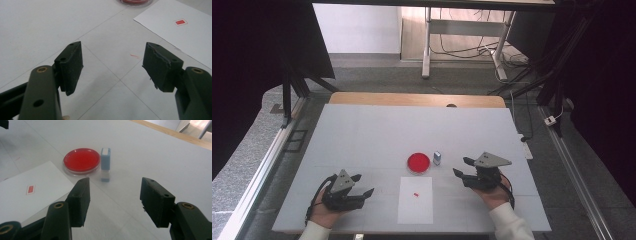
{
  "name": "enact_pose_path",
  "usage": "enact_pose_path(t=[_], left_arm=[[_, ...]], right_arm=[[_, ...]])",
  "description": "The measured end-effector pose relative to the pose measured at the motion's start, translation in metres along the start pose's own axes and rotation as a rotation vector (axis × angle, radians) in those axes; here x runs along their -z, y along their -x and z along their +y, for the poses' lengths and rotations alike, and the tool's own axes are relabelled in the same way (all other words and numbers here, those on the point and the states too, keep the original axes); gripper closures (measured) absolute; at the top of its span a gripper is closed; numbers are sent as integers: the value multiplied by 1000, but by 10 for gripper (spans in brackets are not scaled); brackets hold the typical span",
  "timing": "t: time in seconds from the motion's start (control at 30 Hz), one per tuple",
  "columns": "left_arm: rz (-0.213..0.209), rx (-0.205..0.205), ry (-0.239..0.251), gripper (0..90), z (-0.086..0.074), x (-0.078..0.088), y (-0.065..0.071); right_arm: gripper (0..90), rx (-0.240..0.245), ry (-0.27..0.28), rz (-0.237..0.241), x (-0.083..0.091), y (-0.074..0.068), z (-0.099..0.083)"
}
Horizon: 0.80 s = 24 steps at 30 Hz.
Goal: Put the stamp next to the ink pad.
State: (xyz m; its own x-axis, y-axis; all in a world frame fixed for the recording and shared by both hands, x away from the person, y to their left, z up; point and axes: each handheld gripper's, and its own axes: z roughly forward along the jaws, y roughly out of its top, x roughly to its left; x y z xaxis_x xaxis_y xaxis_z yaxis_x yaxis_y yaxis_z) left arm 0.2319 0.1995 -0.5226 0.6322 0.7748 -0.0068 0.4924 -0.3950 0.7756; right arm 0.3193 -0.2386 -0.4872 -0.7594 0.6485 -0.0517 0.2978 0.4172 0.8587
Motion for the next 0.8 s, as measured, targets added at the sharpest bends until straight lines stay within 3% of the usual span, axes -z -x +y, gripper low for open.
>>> enact_pose_path(t=[0.13,0.53,0.8], left_arm=[[-6,7,7,323,0,0,-2],[3,1,8,321,1,0,-2],[13,8,8,319,0,1,-4]], right_arm=[[409,-6,19,-4,13,2,-12],[401,-59,5,-54,46,14,-50],[402,-73,10,-81,57,20,-60]])
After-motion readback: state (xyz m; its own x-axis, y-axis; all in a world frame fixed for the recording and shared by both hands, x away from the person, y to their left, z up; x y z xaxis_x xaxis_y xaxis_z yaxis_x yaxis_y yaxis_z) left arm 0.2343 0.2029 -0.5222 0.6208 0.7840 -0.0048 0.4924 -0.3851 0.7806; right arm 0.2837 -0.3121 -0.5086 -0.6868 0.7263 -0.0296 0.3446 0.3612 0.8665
